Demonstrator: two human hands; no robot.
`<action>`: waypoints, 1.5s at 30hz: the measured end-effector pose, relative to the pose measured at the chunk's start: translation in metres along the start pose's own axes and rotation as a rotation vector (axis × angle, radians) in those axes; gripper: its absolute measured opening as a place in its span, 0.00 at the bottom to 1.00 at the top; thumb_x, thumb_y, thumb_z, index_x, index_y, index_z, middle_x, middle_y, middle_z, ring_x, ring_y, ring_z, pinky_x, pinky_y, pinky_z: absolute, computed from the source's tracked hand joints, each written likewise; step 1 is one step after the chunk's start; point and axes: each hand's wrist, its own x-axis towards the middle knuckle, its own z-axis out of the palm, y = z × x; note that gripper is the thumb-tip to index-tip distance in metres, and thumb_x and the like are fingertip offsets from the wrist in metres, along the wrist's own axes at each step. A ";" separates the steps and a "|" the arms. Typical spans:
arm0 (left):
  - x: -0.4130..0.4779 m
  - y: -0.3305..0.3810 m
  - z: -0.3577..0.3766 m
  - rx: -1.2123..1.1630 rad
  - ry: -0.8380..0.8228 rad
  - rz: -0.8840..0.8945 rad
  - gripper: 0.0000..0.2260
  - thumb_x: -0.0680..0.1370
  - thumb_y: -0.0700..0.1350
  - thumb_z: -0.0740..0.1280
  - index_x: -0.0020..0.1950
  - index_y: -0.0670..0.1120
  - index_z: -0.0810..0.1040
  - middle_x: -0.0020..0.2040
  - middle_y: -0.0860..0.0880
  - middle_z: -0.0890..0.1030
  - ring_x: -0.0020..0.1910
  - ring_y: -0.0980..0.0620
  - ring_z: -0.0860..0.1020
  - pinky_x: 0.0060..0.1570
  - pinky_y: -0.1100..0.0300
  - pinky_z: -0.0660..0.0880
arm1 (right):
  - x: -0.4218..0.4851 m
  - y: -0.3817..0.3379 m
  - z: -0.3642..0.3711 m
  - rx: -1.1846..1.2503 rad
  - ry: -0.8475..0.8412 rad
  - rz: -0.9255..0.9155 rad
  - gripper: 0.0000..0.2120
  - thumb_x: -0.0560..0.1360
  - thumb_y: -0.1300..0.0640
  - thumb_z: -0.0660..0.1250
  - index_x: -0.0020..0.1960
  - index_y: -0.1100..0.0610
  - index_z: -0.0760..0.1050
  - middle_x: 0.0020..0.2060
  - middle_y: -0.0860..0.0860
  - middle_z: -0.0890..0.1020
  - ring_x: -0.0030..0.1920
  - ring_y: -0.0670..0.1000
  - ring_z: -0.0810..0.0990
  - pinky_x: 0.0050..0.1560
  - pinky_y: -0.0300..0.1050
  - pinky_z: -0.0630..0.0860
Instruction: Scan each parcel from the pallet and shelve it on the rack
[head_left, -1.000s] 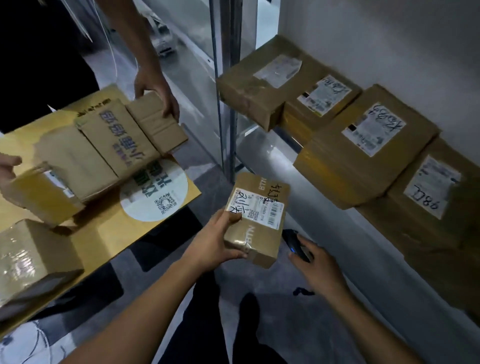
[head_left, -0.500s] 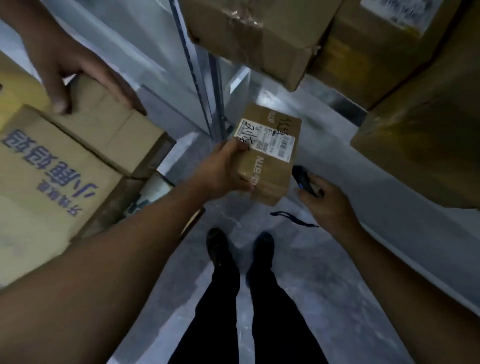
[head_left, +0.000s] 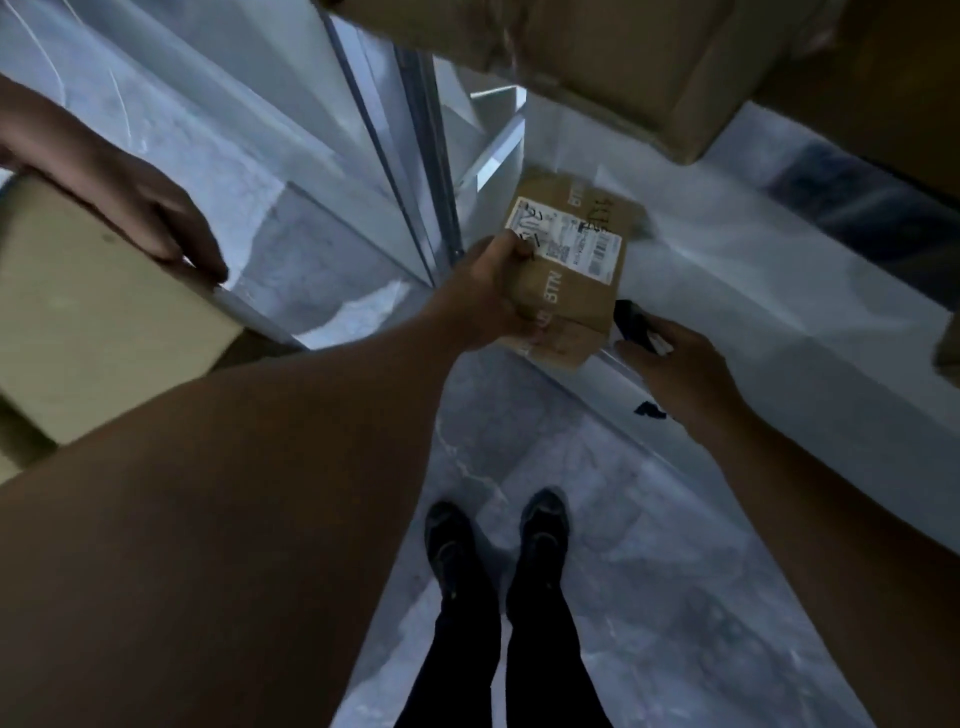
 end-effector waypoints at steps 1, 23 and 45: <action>0.008 -0.005 0.000 0.018 0.016 0.011 0.42 0.64 0.46 0.84 0.73 0.51 0.67 0.73 0.46 0.68 0.69 0.46 0.71 0.64 0.50 0.74 | 0.008 0.001 0.002 0.001 -0.012 -0.003 0.26 0.76 0.45 0.71 0.73 0.46 0.73 0.65 0.49 0.79 0.58 0.51 0.78 0.53 0.41 0.73; 0.028 -0.019 0.043 0.326 0.154 -0.022 0.51 0.69 0.59 0.79 0.83 0.58 0.52 0.84 0.49 0.45 0.81 0.38 0.36 0.75 0.31 0.51 | 0.081 -0.012 0.033 -0.072 -0.100 -0.053 0.18 0.75 0.49 0.71 0.63 0.53 0.80 0.55 0.56 0.84 0.57 0.57 0.81 0.59 0.50 0.77; -0.270 0.135 -0.023 0.575 0.049 0.209 0.44 0.72 0.72 0.67 0.83 0.57 0.56 0.84 0.46 0.52 0.83 0.39 0.46 0.80 0.43 0.45 | -0.297 -0.039 -0.041 0.088 0.104 -0.160 0.22 0.76 0.50 0.71 0.69 0.45 0.75 0.58 0.37 0.77 0.55 0.36 0.77 0.50 0.26 0.71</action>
